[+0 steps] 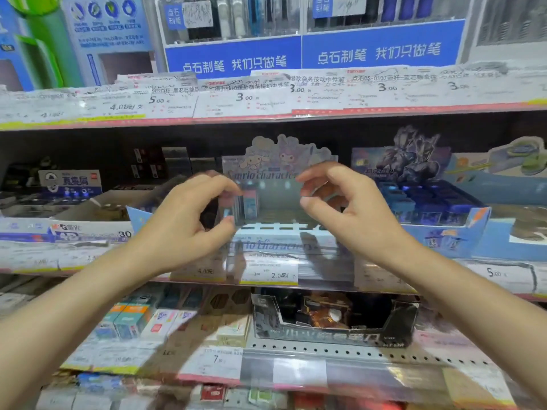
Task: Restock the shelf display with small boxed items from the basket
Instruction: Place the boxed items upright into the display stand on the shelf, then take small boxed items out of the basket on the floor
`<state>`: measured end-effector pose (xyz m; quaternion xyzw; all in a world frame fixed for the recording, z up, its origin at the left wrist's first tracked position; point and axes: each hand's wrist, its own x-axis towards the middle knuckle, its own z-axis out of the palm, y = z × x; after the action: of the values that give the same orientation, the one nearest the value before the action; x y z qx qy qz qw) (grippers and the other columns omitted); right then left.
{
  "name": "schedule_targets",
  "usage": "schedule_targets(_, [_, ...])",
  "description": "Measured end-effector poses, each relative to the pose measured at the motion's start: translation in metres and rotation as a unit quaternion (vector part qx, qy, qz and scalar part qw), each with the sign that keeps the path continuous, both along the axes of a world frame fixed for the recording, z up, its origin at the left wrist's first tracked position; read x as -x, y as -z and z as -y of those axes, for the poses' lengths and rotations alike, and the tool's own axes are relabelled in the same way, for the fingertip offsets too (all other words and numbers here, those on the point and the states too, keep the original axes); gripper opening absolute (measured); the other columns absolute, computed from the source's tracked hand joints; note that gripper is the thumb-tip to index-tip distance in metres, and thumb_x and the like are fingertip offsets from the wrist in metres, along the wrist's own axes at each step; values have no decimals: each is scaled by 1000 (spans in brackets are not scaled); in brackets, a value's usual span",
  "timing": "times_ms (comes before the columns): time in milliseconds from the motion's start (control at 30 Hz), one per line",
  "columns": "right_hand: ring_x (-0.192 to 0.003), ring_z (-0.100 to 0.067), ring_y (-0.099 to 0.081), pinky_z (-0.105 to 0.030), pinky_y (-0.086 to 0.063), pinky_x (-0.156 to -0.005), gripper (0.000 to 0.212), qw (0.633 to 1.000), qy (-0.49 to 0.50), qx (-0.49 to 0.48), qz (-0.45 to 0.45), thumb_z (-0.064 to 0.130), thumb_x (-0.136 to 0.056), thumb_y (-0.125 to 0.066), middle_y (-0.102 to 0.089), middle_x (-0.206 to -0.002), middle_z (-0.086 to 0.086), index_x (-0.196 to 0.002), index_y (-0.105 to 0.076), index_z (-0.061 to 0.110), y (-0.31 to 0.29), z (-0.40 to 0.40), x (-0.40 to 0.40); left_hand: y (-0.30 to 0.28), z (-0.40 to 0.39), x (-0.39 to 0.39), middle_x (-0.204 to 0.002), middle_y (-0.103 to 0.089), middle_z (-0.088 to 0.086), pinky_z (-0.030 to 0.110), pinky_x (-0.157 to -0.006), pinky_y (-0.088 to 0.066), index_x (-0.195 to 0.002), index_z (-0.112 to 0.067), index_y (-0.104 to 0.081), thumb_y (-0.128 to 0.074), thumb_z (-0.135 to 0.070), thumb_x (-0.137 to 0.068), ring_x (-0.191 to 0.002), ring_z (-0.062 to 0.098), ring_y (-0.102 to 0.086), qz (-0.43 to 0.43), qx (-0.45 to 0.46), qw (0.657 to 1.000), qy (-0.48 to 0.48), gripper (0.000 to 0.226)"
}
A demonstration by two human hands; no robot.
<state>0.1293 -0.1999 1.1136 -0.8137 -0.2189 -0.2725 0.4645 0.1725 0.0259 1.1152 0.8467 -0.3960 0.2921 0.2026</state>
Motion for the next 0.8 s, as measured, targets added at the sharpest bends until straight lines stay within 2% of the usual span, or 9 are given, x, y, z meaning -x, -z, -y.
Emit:
schedule_targets(33, [-68, -18, -55, -24, -45, -60, 15, 1000, -16, -6, -5, 14, -80, -60, -62, -79, -1, -94, -61, 20, 4, 5, 7, 4, 4, 10, -90, -60, 4, 13, -73, -37, -98, -8, -60, -48, -33, -75, -80, 10, -48, 7, 7, 1000, -11, 36])
schedule_targets(133, [-61, -29, -51, -33, -44, -57, 13, 998, -57, -12, -28, 21, -77, -59, -58, -67, 3, -90, -61, 18, 19, 17, 27, 16, 15, 41, -80, -55, 6, 30, -69, -39, -87, -3, -59, -51, -29, -78, -74, 20, -47, 51, 35, 997, -48, 28])
schedule_targets(233, [-59, -32, -51, -38, -45, -55, 4, 995, -79, -8, -57, 23, -77, -58, -55, -60, 1, -79, -61, 20, 39, 22, 46, 28, 22, 71, -76, -54, 4, 19, -69, -36, -84, -3, -58, -51, -27, -79, -72, 15, -45, 42, 51, 996, -64, 26])
schedule_targets(300, [-54, -21, -48, -35, -43, -53, 7, 992, -95, 2, -80, 24, -77, -58, -56, -57, -4, -70, -61, 21, 56, 23, 58, 42, 21, 88, -70, -55, 0, 14, -63, -36, -83, -7, -58, -51, -31, -78, -65, 9, -44, -3, 45, 997, -56, 25])
schedule_targets(367, [-53, -14, -46, -31, -40, -52, 12, 987, -114, 15, -112, 25, -77, -58, -57, -58, -13, -67, -62, 19, 77, 23, 71, 60, 19, 99, -64, -55, -3, 19, -57, -37, -78, -10, -58, -50, -35, -77, -60, 9, -44, -54, 23, 997, -48, 26])
schedule_targets(533, [-46, -4, -40, -12, -32, -45, 15, 968, -105, -9, -227, 29, -73, -58, -52, -52, -9, -61, -61, 20, 145, 15, 100, 124, 2, 120, -58, -55, -10, 17, -52, -37, -73, -24, -54, -50, -46, -75, -55, 9, -50, -183, -17, 982, -45, 22])
schedule_targets(633, [-48, -11, -44, -17, -35, -48, 29, 961, -96, 13, -257, 41, -74, -56, -56, -56, -12, -64, -63, 14, 193, 5, 119, 170, -13, 134, -53, -53, -8, 22, -49, -36, -68, -21, -54, -49, -47, -72, -49, 8, -47, -269, -32, 962, -36, 27])
schedule_targets(700, [-52, -19, -47, -25, -38, -52, 39, 955, -79, 18, -286, 47, -74, -49, -57, -63, -20, -66, -61, 10, 228, -4, 133, 205, -23, 143, -51, -53, -11, 15, -47, -32, -64, -23, -51, -50, -45, -71, -47, 5, -45, -326, -38, 944, -24, 23])
schedule_targets(800, [-54, -11, -48, -29, -40, -54, 44, 926, -56, 28, -372, 47, -71, -46, -59, -66, -21, -67, -59, 5, 287, -18, 156, 264, -36, 158, -53, -53, -18, 11, -44, -28, -59, -26, -46, -56, -23, -72, -46, 2, -42, -402, -41, 914, -36, 17])
